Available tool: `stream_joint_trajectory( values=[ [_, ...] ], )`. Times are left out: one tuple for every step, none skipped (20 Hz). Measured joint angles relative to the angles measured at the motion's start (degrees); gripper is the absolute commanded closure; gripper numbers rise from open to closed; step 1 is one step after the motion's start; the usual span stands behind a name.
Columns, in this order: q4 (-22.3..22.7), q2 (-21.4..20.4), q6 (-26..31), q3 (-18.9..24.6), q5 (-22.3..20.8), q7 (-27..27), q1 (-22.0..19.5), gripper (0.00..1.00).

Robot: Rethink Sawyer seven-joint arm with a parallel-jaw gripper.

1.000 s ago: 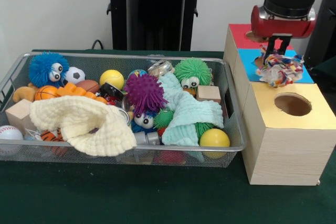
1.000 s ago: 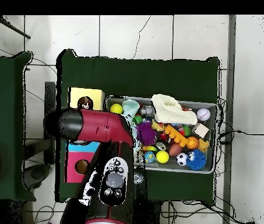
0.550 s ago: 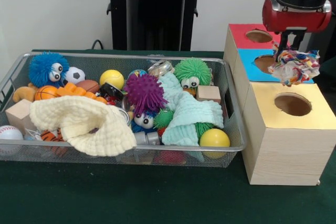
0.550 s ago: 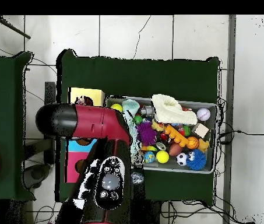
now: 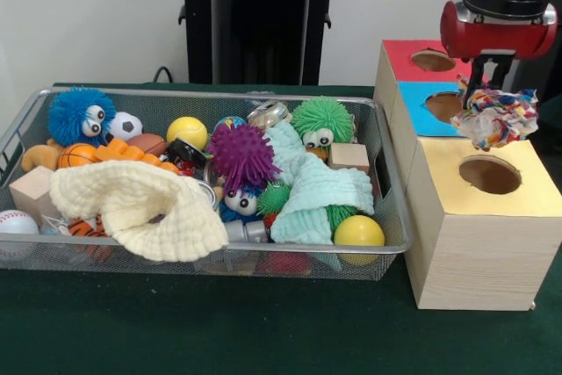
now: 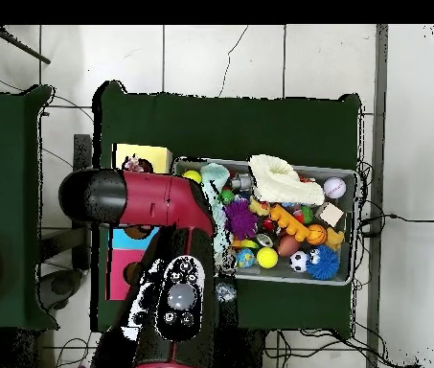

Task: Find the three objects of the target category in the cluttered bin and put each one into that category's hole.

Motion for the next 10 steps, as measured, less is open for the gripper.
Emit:
stream_joint_trajectory(
  values=[
    [0.01,0.09,-0.55,0.00,0.00,0.00,0.00,1.00],
    [0.02,0.17,-1.16,0.00,0.00,0.00,0.00,1.00],
    [0.02,0.23,-1.71,0.00,0.00,0.00,0.00,1.00],
    [0.07,0.29,-2.51,0.00,-0.01,0.00,0.00,1.00],
    [0.15,0.42,-4.19,0.00,-0.01,0.00,0.00,1.00],
    [0.22,0.54,-5.51,0.00,-0.01,0.00,0.00,1.00],
    [0.24,0.61,-6.11,0.00,-0.01,0.00,0.00,1.00],
    [0.27,0.73,-6.95,0.00,-0.01,0.00,0.00,1.00],
    [0.30,1.00,-8.41,0.00,-0.01,0.00,0.00,1.00],
    [0.31,1.14,-8.95,0.00,-0.01,0.00,0.00,1.00]
  ],
)
